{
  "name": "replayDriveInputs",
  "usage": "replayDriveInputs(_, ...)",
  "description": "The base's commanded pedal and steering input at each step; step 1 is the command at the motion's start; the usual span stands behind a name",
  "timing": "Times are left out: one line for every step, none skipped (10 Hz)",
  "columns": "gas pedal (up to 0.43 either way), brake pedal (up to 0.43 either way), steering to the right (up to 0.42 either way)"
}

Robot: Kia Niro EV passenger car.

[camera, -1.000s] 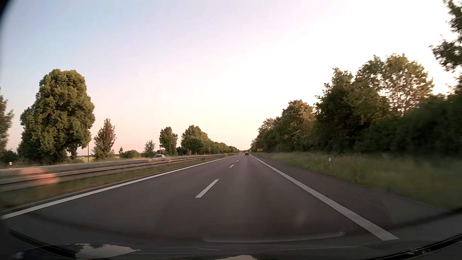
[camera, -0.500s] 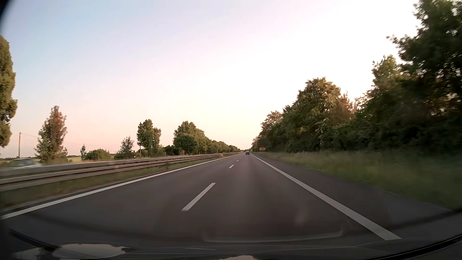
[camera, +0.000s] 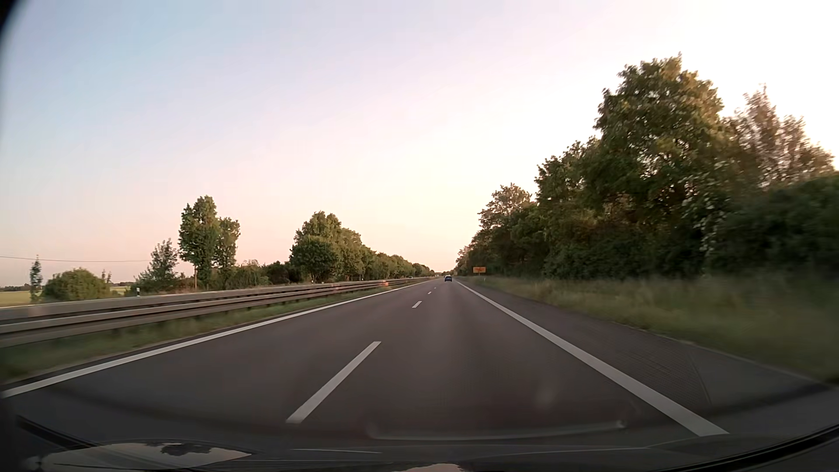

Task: Follow the waypoints while adhering to traffic rules and regulations

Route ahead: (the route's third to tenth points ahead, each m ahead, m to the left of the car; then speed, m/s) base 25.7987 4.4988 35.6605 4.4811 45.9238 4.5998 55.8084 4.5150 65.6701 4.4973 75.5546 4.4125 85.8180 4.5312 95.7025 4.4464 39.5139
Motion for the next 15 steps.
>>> replayDriveInputs(0.209, 0.006, 0.000)
replayDriveInputs(0.209, 0.018, 0.000)
replayDriveInputs(0.209, 0.012, 0.000)
replayDriveInputs(0.098, 0.018, 0.000)
replayDriveInputs(0.067, 0.012, 0.000)
replayDriveInputs(0.067, 0.018, 0.000)
replayDriveInputs(0.067, 0.018, 0.000)
replayDriveInputs(0.067, 0.012, 0.000)
replayDriveInputs(0.067, 0.018, 0.000)
replayDriveInputs(0.067, 0.012, 0.000)
replayDriveInputs(0.067, 0.012, 0.000)
replayDriveInputs(0.067, 0.012, 0.000)
replayDriveInputs(0.067, 0.018, 0.000)
replayDriveInputs(0.067, 0.018, -0.001)
replayDriveInputs(0.067, 0.018, -0.001)
